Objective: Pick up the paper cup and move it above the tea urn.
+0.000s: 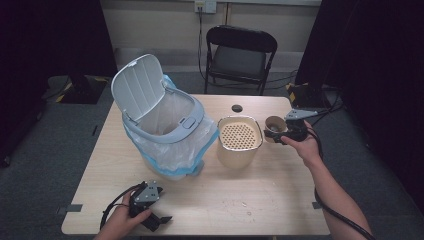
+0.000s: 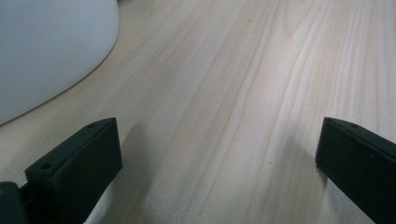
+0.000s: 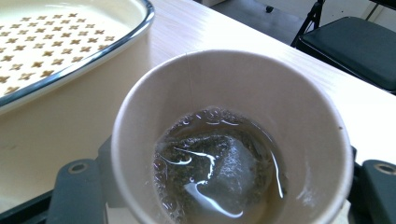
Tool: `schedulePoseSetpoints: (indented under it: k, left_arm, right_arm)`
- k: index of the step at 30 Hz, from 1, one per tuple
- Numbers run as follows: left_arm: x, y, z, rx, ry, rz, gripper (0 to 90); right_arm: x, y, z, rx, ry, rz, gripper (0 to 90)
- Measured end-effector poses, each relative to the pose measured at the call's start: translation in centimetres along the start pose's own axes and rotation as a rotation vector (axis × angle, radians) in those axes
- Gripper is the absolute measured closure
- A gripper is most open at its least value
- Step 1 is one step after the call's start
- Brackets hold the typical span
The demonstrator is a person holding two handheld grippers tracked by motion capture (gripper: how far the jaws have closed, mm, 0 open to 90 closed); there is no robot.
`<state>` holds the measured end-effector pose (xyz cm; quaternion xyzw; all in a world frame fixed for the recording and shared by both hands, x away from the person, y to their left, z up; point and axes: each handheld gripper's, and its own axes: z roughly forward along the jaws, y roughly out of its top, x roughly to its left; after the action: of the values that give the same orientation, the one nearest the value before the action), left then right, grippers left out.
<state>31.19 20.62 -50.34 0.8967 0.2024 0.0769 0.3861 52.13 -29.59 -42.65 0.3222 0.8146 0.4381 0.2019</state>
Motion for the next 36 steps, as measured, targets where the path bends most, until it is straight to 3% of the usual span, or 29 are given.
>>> schedulePoseSetpoints:
  k: [16, 24, 36]
  left_arm:
    - [0.0, 0.0, 0.0, -0.001, 0.002, 0.0, 0.0]
    - [0.0, 0.0, 0.0, 0.003, 0.0, 0.007, 0.0]
    - [0.1, 0.0, 0.0, 0.004, 0.001, 0.009, 0.0]
  right_arm:
    - [-1.4, 2.4, 1.4, -0.006, -0.012, -0.025, 26.9]
    - [-1.5, 3.8, 1.5, 0.011, -0.03, -0.072, 27.0]
    - [-1.3, 6.3, 1.3, -0.011, -0.044, -0.129, 27.1]
